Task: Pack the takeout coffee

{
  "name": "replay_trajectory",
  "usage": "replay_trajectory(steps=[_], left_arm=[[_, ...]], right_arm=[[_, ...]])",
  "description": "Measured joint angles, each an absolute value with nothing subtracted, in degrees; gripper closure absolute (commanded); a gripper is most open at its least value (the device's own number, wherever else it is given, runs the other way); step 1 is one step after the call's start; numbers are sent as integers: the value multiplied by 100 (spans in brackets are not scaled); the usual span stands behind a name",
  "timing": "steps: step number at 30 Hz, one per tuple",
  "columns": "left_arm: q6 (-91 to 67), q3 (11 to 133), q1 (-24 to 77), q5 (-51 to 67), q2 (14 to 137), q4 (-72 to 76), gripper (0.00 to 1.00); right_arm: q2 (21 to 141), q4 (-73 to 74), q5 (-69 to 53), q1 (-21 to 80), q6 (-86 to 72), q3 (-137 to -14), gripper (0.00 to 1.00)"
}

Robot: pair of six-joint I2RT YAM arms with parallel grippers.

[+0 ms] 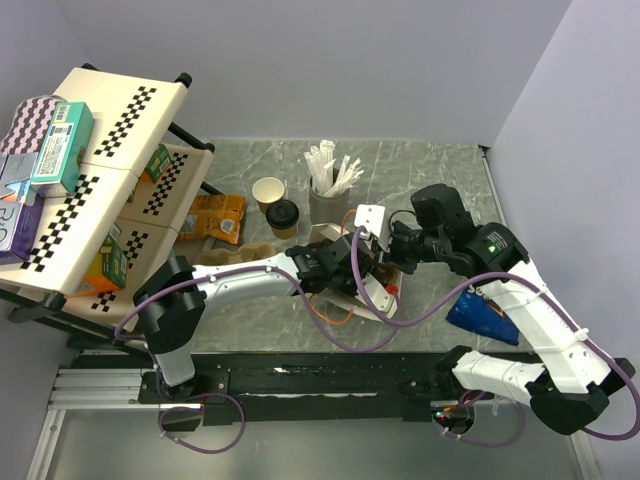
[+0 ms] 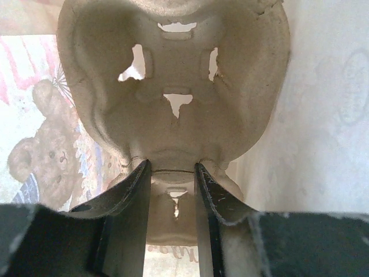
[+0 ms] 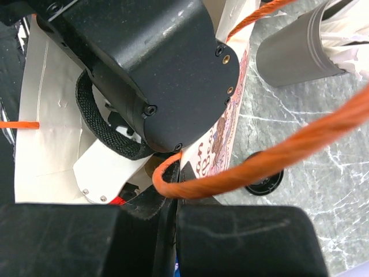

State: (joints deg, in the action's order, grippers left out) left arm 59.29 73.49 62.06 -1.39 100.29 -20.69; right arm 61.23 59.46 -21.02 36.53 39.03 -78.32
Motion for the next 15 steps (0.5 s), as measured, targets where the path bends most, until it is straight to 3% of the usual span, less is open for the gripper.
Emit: replay_trajectory(steps=[8,15], left_arm=[[5916,7349,6187,-148,10112,-1997,85],[5887,7347,6145,-143,10112,-2014,78]], right_arm=[[6125,5798,-1726,3662,3680,-7811,100],[6128,5736,-1721,3682,3734,-7797,100]])
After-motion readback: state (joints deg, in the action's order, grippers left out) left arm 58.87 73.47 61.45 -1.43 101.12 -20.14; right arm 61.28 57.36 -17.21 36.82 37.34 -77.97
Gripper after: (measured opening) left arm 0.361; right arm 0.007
